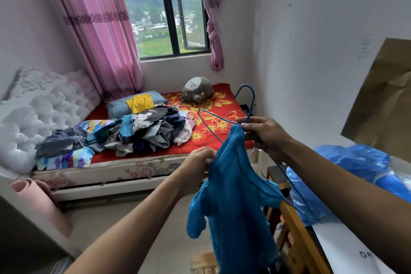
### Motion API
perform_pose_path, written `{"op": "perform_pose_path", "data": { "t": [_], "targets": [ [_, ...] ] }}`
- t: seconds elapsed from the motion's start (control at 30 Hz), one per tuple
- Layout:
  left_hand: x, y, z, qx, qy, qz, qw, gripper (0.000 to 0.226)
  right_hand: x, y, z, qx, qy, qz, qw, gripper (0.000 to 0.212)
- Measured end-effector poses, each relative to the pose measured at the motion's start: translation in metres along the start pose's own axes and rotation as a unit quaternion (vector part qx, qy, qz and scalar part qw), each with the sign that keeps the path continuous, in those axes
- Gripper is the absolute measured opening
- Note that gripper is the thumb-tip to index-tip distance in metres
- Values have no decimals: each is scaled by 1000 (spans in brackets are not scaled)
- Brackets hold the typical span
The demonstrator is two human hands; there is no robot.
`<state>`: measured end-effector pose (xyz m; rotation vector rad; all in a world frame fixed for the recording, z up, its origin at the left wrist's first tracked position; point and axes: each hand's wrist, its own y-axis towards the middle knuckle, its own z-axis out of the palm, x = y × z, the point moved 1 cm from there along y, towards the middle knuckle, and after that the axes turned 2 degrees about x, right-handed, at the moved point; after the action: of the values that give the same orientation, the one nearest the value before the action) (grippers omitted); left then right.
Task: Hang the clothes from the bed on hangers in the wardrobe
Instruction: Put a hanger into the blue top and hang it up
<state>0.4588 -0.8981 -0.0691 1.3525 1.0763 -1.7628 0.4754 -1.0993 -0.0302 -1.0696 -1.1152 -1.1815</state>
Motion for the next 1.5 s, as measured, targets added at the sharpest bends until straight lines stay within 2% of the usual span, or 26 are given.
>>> {"op": "perform_pose_path", "data": {
  "t": [0.07,0.13,0.27,0.4,0.53,0.6,0.7,0.8,0.87,0.9,1.03,1.23,1.3,1.4,1.43,1.5],
  "targets": [
    [-3,-1,6,50,8,-7,999,31,-2,-5,-3,-9,-21,-5,1000,20],
    [-7,-3,12,56,8,3,998,30,-6,-9,-9,-26,-51,-21,998,19],
    [-18,0,-8,-41,10,48,998,22,-16,-17,-45,-98,-147,-62,982,29],
    [-27,-4,-32,-95,45,65,992,11,-16,-35,-90,-135,-135,-71,979,27],
    [-38,-7,-48,-169,130,116,970,12,-13,-45,-109,-122,-170,-79,975,23],
    [-43,-8,-52,-176,175,134,960,15,-15,-43,-105,-94,-185,-72,976,25],
    [-49,-7,-52,-161,306,170,923,14,-17,-36,-79,-53,-182,-78,979,25],
    [-53,-10,-49,-152,439,204,862,12,-14,-27,-50,-20,-154,-87,984,24],
    [-58,-17,-53,-167,482,218,832,15,-12,-20,-37,-13,-145,-105,984,33],
    [-60,-21,-58,-176,475,217,835,16,-10,-18,-33,-17,-151,-121,981,35],
    [-64,-39,-83,-195,434,212,854,17,2,-15,-27,-44,-141,-183,972,15],
    [-76,-56,-90,-206,412,214,861,24,15,-7,-18,-108,-172,-245,948,14],
    [-79,-58,-88,-204,395,219,869,24,15,-8,-10,-111,-190,-250,943,19],
    [-80,-55,-75,-172,376,219,884,25,0,-3,9,-68,-225,-245,941,38],
    [-79,-53,-70,-163,403,219,874,27,-5,-2,18,-53,-211,-241,946,35],
    [-76,-48,-67,-162,515,219,812,27,-10,-3,32,-36,-162,-232,958,31]
  ]
}}
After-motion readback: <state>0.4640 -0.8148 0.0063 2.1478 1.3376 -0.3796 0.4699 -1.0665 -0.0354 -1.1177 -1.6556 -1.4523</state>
